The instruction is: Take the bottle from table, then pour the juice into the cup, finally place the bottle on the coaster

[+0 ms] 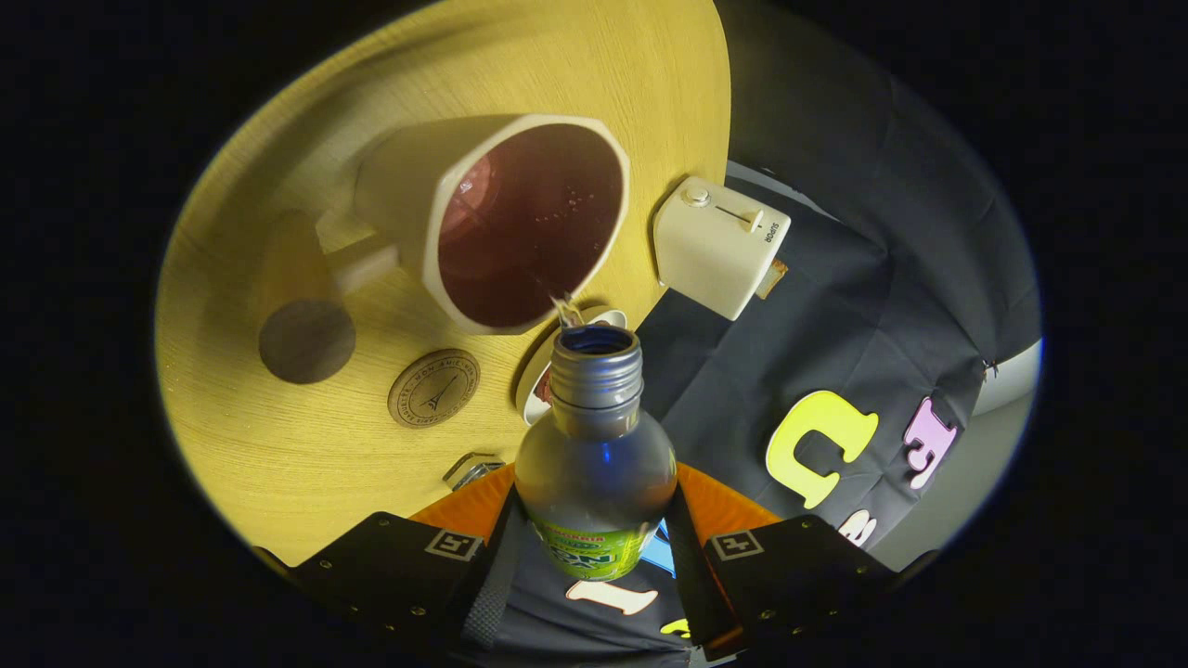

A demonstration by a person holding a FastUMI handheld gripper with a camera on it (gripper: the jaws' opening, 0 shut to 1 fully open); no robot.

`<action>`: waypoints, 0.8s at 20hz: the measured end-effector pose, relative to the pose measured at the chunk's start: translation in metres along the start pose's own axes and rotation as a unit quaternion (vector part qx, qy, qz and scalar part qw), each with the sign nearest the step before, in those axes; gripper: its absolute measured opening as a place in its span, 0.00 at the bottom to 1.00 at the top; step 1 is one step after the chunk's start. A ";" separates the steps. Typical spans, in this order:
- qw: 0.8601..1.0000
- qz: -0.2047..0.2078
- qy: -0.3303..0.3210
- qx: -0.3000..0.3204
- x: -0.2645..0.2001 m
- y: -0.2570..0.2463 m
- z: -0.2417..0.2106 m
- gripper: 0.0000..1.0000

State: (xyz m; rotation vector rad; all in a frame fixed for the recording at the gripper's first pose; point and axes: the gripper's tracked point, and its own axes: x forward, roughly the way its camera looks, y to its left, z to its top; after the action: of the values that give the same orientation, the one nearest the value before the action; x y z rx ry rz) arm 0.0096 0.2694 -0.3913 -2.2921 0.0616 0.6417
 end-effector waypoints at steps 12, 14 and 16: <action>0.999 -0.008 -0.010 -0.034 -0.003 -0.008 0.004 0.74; 0.999 -0.010 -0.011 -0.037 -0.003 -0.009 0.004 0.74; 0.999 -0.012 -0.011 -0.039 -0.002 -0.011 0.005 0.74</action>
State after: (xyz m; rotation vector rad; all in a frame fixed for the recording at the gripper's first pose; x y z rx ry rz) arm 0.0081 0.2802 -0.3861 -2.3562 -0.0002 0.6677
